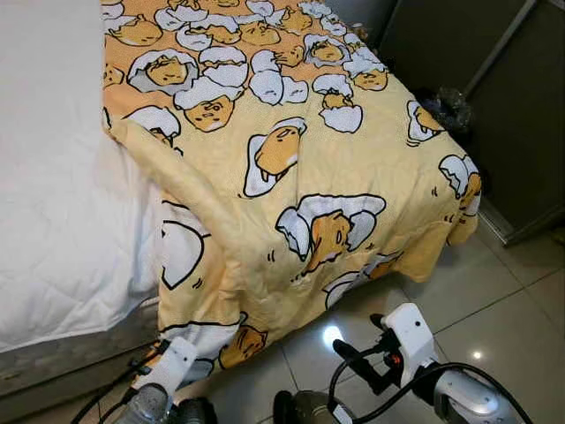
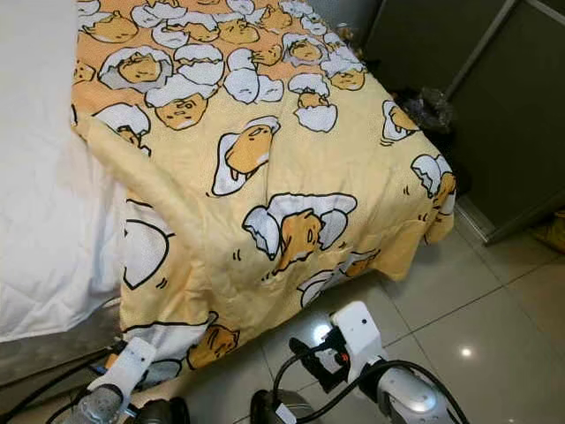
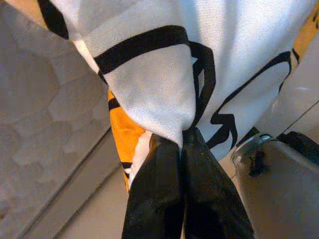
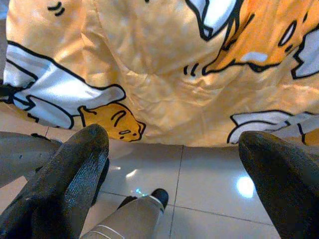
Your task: Clean up the room
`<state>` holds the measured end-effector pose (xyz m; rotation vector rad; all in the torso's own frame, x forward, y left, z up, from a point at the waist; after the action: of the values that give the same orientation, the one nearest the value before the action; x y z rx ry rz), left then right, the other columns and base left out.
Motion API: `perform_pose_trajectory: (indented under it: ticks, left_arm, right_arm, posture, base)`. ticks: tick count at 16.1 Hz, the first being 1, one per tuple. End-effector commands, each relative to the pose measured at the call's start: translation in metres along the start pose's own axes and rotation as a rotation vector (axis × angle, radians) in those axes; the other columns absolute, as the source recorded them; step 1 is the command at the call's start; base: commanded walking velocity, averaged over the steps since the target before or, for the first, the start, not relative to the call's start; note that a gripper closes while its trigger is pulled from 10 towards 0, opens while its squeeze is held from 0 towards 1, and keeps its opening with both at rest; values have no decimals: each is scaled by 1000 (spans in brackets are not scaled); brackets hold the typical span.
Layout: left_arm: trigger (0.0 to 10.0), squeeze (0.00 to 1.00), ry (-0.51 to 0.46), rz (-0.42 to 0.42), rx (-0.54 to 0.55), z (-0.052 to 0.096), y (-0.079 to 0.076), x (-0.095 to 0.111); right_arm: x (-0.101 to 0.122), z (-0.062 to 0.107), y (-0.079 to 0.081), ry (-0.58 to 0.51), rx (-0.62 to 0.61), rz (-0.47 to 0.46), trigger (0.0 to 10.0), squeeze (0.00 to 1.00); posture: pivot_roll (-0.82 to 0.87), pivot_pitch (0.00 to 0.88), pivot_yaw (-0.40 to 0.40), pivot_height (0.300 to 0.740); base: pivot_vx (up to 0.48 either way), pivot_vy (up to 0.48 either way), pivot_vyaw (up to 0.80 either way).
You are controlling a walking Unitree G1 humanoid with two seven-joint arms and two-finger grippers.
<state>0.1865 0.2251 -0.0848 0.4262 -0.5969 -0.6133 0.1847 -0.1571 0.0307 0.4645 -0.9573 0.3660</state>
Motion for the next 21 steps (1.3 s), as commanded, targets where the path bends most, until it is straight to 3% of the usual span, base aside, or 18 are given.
perform_pose_trajectory:
  ticks: [1, 10, 13, 16, 18, 21]
  left_arm:
    - [10000, 0, 13, 23, -11, 1, -5, -2]
    - [10000, 0, -13, 23, 14, -1, 0, 7]
    - [10000, 0, -29, 20, 12, -3, -1, 18]
    - [10000, 0, 37, 62, 12, -2, -3, 8]
    - [10000, 0, 122, -76, -68, 2, -17, -8]
    - [10000, 0, 200, -278, -128, 7, -22, -29]
  right_arm:
    - [-4, 5, -7, 11, -34, -14, 10000, 0]
    - [-4, 0, -8, 9, -30, -14, 10000, 0]
    - [-4, -2, -8, 8, -26, -9, 10000, 0]
    - [-4, -1, -8, 7, -24, -5, 10000, 0]
    - [-6, -1, -6, 12, -17, -5, 10000, 0]
    - [-6, -2, -6, 14, -15, -6, 10000, 0]
  posture:
    - [-312, 121, -122, 740]
    - [-308, 116, -120, 740]
    - [-308, 111, -120, 740]
    - [-305, 110, -114, 740]
    - [-305, 110, -114, 740]
    - [-308, 109, -112, 740]
  base:
    - [-480, 0, 0]
    - [-53, 0, 0]
    - [0, 0, 0]
    - [0, 0, 0]
    - [0, 0, 0]
    - [0, 0, 0]
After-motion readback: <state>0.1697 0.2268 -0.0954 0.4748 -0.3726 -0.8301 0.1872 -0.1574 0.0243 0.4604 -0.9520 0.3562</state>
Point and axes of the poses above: a point about 5 cm out from each wrist's last joint towards the gripper, its own z axis pointing back from the gripper into the wrist, its own x axis along the axis of the wrist's last joint, y = z × x, the point moved 1 cm from there along -z, pointing out of the wrist towards the gripper, and after that the axes turned 8 degrees about -z, right-handed, at the moved point
